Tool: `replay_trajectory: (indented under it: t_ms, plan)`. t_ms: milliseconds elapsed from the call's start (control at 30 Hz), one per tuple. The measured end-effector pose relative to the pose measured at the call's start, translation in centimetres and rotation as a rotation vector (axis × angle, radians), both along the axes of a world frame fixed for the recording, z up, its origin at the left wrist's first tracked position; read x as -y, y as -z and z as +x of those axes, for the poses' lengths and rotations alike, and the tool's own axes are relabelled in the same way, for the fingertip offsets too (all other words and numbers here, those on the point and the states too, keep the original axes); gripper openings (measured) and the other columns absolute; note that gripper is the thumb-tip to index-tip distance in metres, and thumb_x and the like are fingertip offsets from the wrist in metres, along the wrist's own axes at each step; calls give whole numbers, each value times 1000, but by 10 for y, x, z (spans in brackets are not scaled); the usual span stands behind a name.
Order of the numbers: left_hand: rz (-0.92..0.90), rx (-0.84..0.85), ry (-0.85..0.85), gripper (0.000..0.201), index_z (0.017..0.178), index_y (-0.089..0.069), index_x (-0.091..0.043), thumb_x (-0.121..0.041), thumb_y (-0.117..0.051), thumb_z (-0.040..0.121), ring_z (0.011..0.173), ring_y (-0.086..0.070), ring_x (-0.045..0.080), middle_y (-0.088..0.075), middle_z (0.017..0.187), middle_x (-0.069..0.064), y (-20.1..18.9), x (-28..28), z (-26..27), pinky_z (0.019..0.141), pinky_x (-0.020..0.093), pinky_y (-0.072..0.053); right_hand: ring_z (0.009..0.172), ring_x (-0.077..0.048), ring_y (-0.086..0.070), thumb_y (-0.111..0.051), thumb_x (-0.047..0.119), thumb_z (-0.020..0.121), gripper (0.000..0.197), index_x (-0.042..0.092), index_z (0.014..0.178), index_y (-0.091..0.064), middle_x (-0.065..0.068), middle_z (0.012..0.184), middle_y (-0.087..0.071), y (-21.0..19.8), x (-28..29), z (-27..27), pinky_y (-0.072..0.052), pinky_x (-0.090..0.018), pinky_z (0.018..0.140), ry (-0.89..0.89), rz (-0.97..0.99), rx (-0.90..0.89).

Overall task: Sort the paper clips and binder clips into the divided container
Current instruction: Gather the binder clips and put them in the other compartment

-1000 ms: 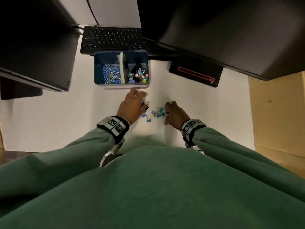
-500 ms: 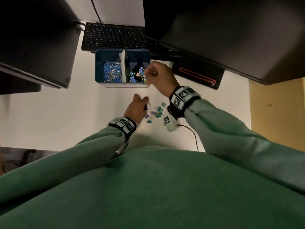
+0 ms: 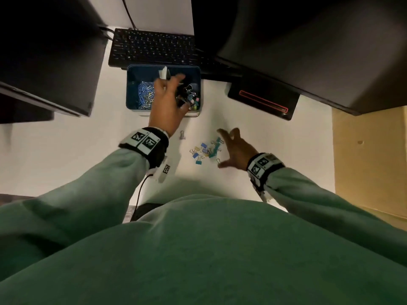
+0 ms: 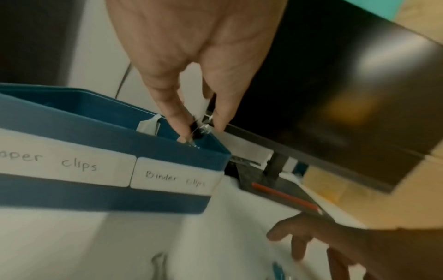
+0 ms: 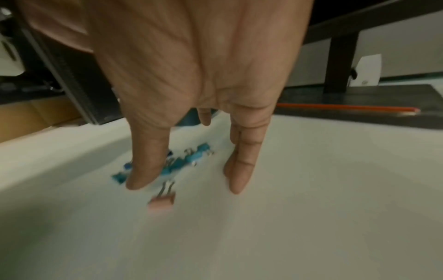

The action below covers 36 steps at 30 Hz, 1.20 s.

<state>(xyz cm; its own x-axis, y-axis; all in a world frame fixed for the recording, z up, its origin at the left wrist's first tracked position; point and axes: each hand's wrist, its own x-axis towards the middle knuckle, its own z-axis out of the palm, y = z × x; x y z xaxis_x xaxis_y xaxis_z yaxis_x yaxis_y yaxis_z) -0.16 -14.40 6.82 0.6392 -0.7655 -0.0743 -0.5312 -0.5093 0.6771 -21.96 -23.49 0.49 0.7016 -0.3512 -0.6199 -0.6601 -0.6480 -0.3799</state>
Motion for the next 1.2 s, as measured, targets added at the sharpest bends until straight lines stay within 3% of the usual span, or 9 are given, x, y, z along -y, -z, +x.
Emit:
replay_trajectory:
  t_ms: [133,233,333,500,633,900,1067,1167,1200]
  plan:
    - [140,28,78,64,129,-40,-18,-32,-76,78,103,-56,23,-35,132,11,22,-30,-32,89,39,-53,107,-36,-51,-84,35,67,110,24,148,-10,-17,136,-21,18,-18,-1,-52,-46,90,-76,-60,2]
    - [451,-11,240,94,140,-25,-26,-54,-78,67,114,-47,31,-26,136,10,54,-61,-55,84,47,-52,97,-37,-57,-73,24,80,77,15,140,-27,-16,130,-27,17,-21,12,-52,-41,83,-41,-32,55]
    - [595,24,338,107,143,-21,-28,-51,-83,59,119,-38,35,-22,138,12,72,-65,-62,85,49,-50,85,-36,-59,-62,21,89,51,10,132,-36,-19,127,-31,15,-22,24,-45,-33,70,-45,-23,64]
    - [496,-44,460,68,127,-44,-12,-24,-79,70,89,-56,33,-35,118,15,86,-41,-64,78,34,-51,81,-40,-60,-57,17,91,33,9,119,-42,-18,118,-35,18,-24,30,-52,-42,75,57,22,66]
    - [484,-60,448,36,106,-54,-6,-17,-72,77,70,-48,24,-37,111,15,86,-36,-62,71,32,-49,79,-39,-59,-64,12,83,32,9,110,-46,-16,113,-39,16,-24,30,-52,-44,73,160,59,72]
    - [396,-208,373,15,79,-62,-9,-7,-69,65,87,-52,21,-45,95,5,89,-42,-57,84,35,-51,66,-22,-47,-72,16,73,41,15,103,-44,-6,101,-40,16,-17,22,-37,-29,55,367,97,125]
    - [188,-231,197,17,85,-64,-11,-8,-76,73,82,-50,11,-44,105,3,50,-32,-42,84,17,-46,73,-23,-48,-80,18,68,45,18,99,-48,-3,104,-35,17,-8,17,-39,-30,63,319,127,35]
    - [28,-185,48,11,81,-61,-22,-15,-70,80,85,-56,10,-51,108,3,23,-8,-12,90,21,-49,69,-23,-46,-83,20,65,45,18,89,-46,-5,103,-34,17,-7,18,-40,-30,63,308,124,21]
    - [-9,-166,12,9,84,-61,-20,-13,-67,82,84,-55,8,-49,109,3,16,0,-2,90,15,-47,69,-25,-46,-82,20,67,42,18,87,-45,-6,102,-34,17,-7,19,-39,-30,64,304,115,16]
